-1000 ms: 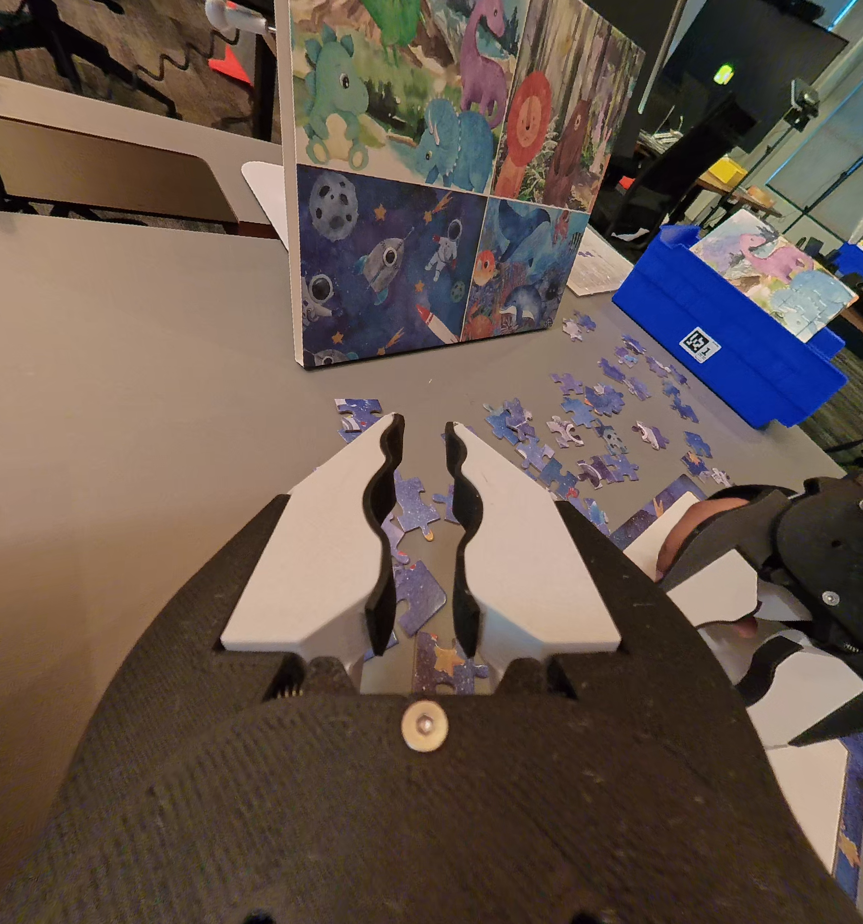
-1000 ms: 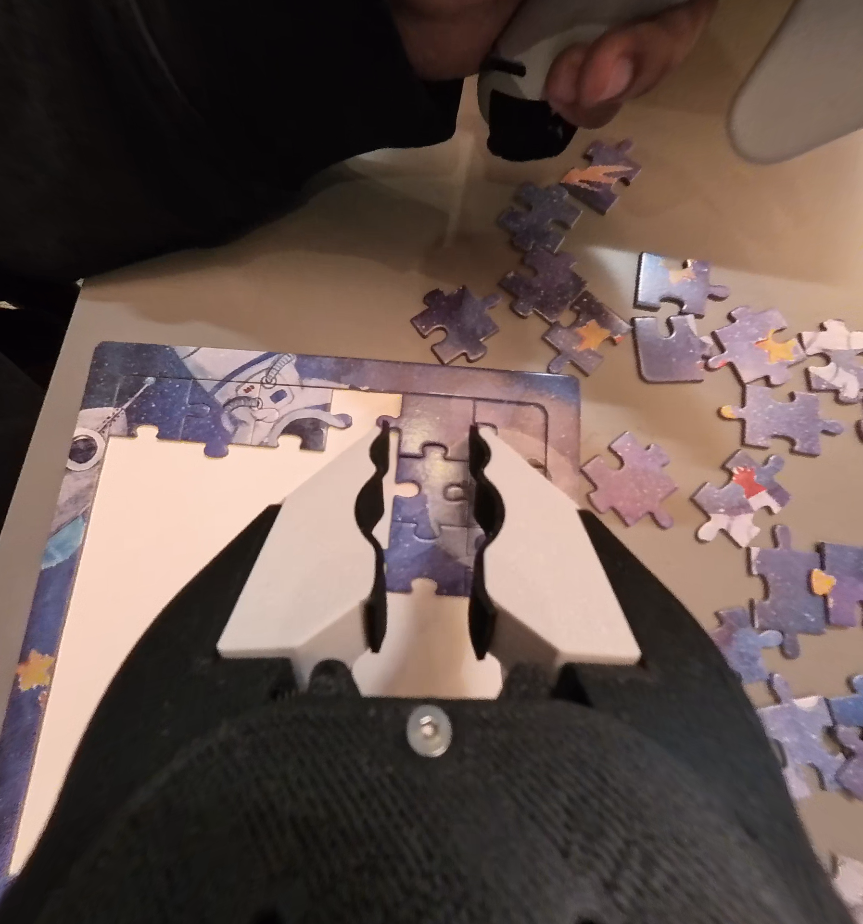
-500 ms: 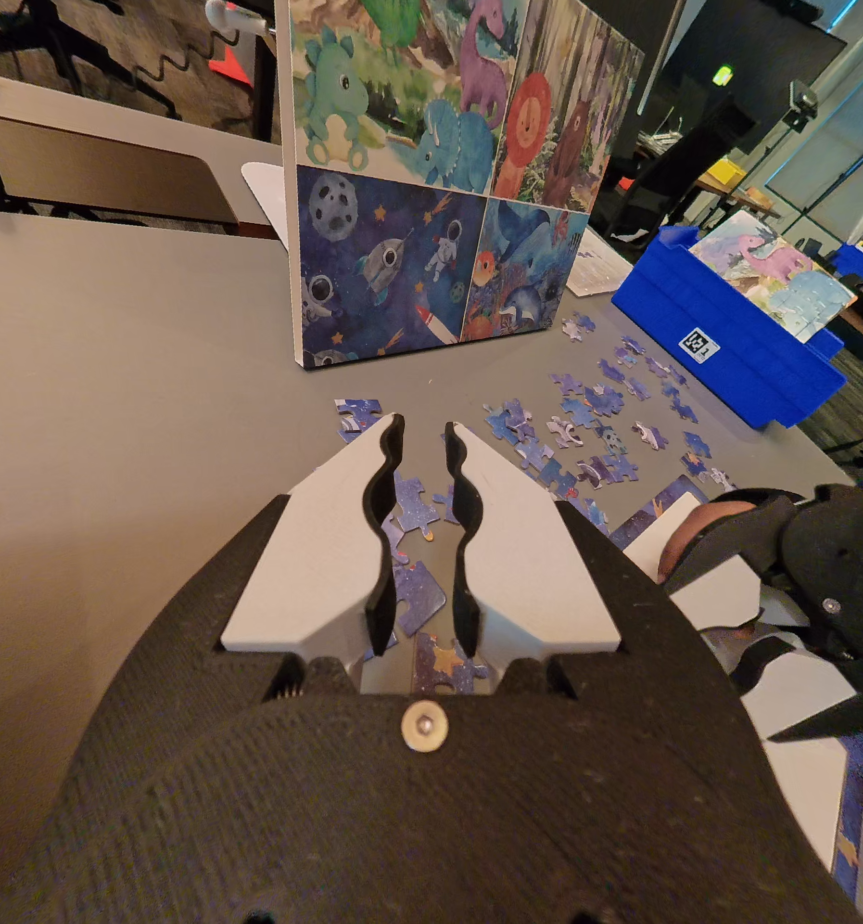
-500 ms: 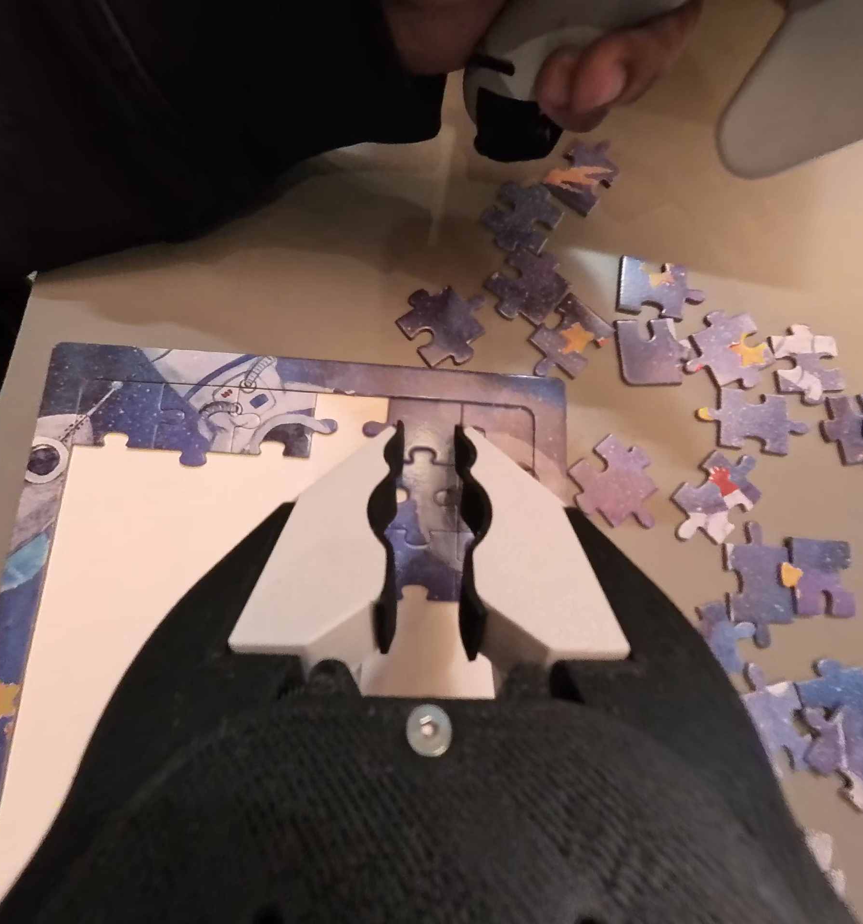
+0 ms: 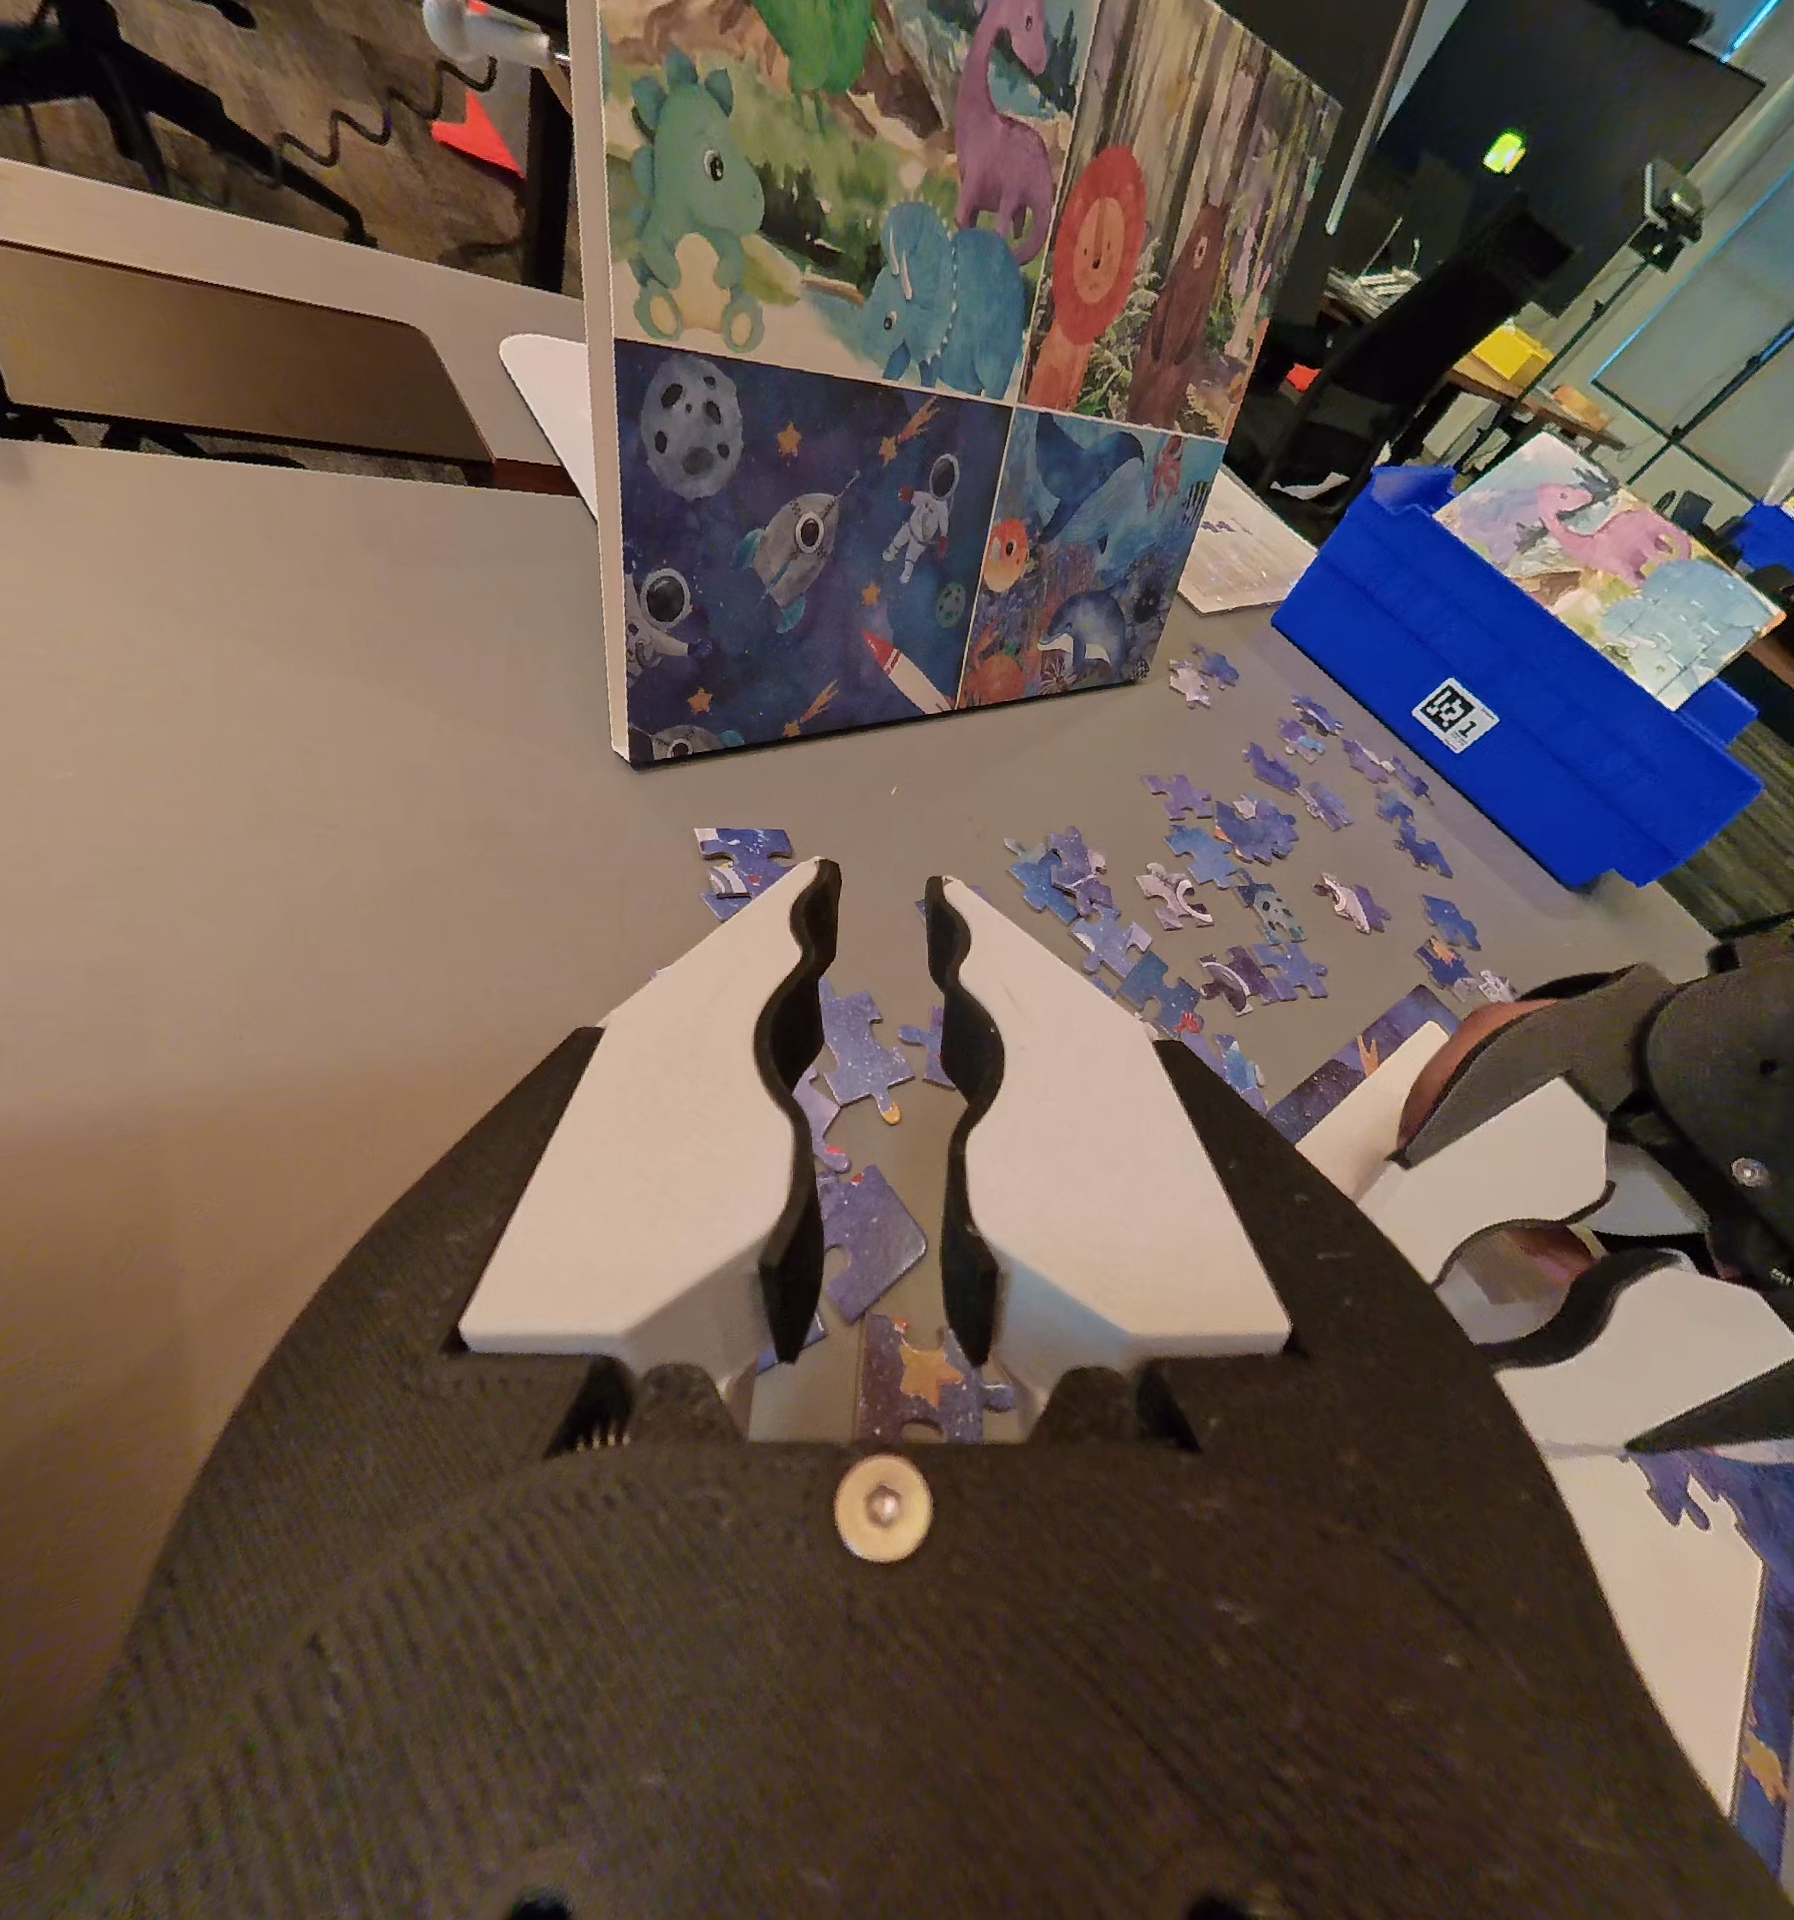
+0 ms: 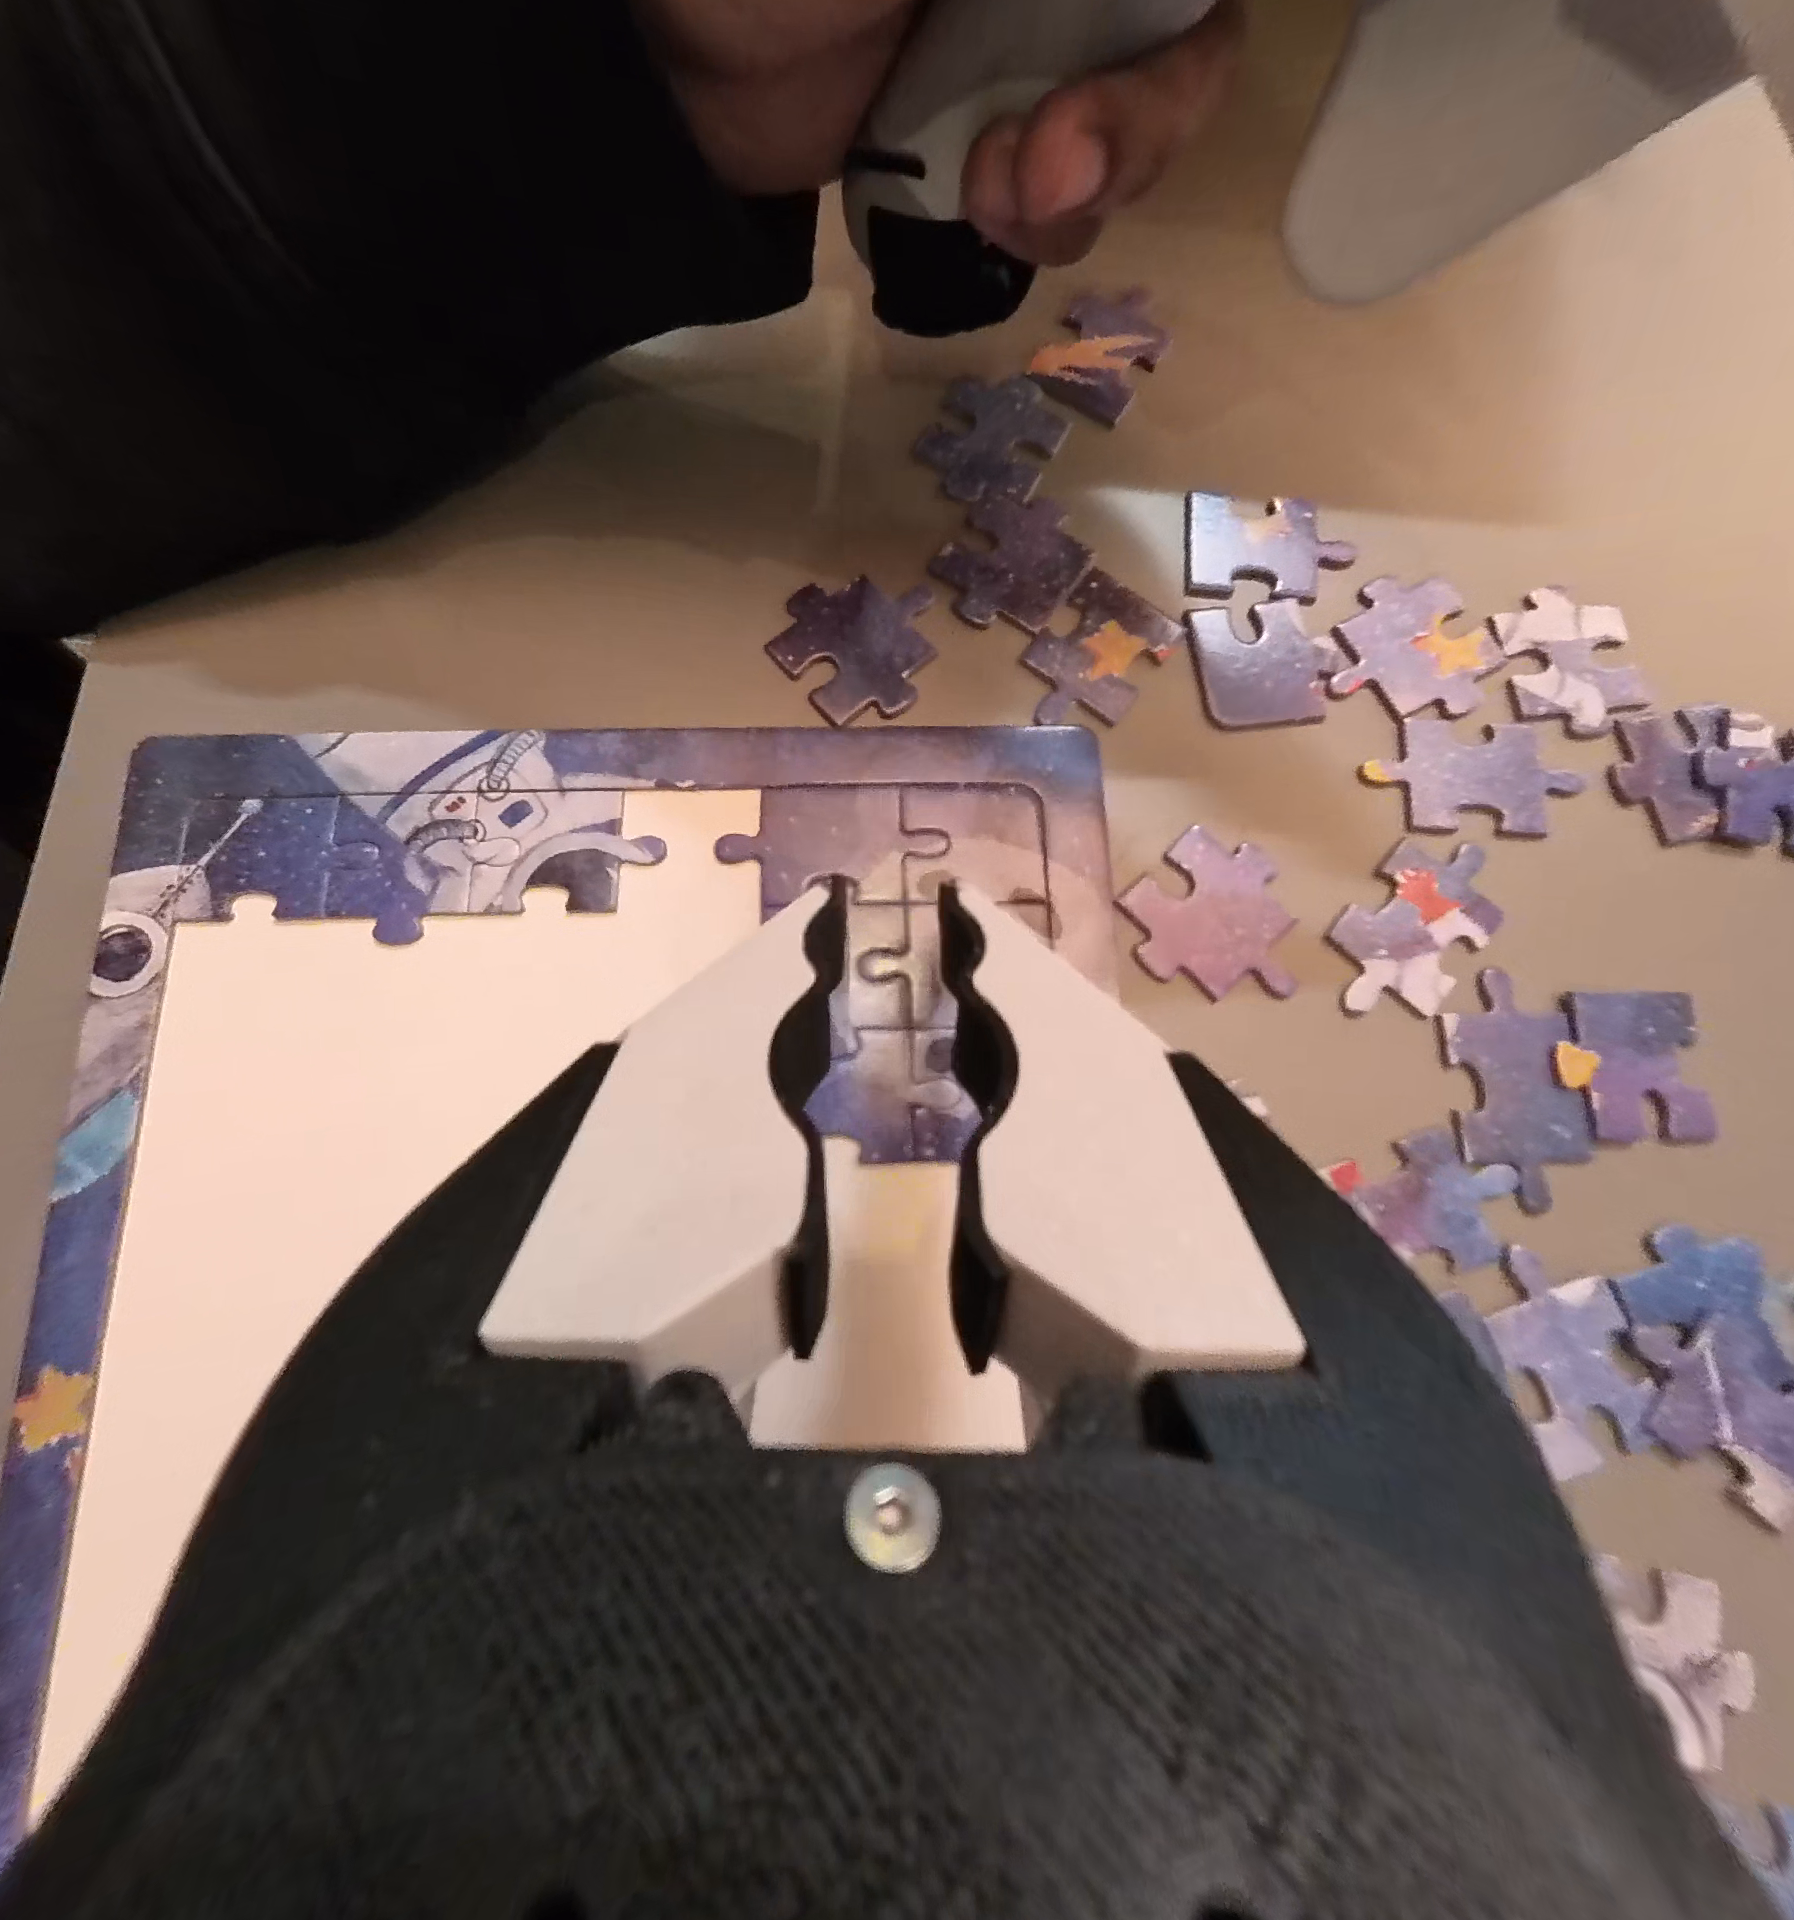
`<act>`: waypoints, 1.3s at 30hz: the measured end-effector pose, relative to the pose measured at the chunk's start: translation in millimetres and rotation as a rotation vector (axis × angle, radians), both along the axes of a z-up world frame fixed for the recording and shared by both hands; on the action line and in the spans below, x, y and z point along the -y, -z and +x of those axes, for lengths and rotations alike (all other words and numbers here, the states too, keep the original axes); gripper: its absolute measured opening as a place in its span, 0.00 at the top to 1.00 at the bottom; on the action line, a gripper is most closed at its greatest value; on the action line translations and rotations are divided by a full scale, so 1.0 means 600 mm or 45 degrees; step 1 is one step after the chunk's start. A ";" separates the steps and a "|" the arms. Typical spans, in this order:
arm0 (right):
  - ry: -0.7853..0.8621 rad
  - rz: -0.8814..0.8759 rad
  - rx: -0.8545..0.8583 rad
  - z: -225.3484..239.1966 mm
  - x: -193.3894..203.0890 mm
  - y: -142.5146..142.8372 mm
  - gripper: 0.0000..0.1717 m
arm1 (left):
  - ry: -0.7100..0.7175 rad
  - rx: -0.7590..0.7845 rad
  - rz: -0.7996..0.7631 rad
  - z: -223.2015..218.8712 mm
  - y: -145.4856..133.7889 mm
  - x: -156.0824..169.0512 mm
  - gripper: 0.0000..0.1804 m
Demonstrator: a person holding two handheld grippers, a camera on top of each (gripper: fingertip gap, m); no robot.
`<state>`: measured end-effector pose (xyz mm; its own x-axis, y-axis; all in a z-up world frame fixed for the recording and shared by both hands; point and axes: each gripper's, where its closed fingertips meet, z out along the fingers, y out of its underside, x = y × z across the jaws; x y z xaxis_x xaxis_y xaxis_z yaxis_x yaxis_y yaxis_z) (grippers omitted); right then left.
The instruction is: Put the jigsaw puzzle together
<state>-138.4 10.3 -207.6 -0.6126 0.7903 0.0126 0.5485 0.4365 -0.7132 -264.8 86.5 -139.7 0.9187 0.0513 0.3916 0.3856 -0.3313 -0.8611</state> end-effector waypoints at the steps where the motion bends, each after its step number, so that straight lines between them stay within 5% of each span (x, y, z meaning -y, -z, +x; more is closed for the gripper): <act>1: -0.008 -0.014 0.008 0.002 0.005 0.004 0.91 | 0.000 0.000 -0.001 0.000 0.000 0.000 0.92; 20: 0.174 -0.012 0.038 0.086 -0.051 0.017 0.89 | 0.030 -0.003 -0.030 0.005 0.008 0.001 0.95; 26: 0.157 -0.048 0.031 0.090 -0.035 0.021 0.90 | 0.367 -0.090 -0.020 0.068 0.006 0.011 0.92; 32: 0.148 -0.006 0.030 0.087 -0.030 0.030 0.91 | 0.616 -0.302 -0.288 0.123 0.079 0.021 0.99; 39: 0.141 0.011 0.023 0.083 -0.033 0.029 0.91 | 0.524 -0.338 -0.176 0.118 0.049 0.003 0.97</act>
<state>-88.6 29.9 -224.9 -0.5216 0.8532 0.0097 0.6066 0.3787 -0.6990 -193.8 85.0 -169.1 0.9405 -0.3012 0.1572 -0.0269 -0.5273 -0.8492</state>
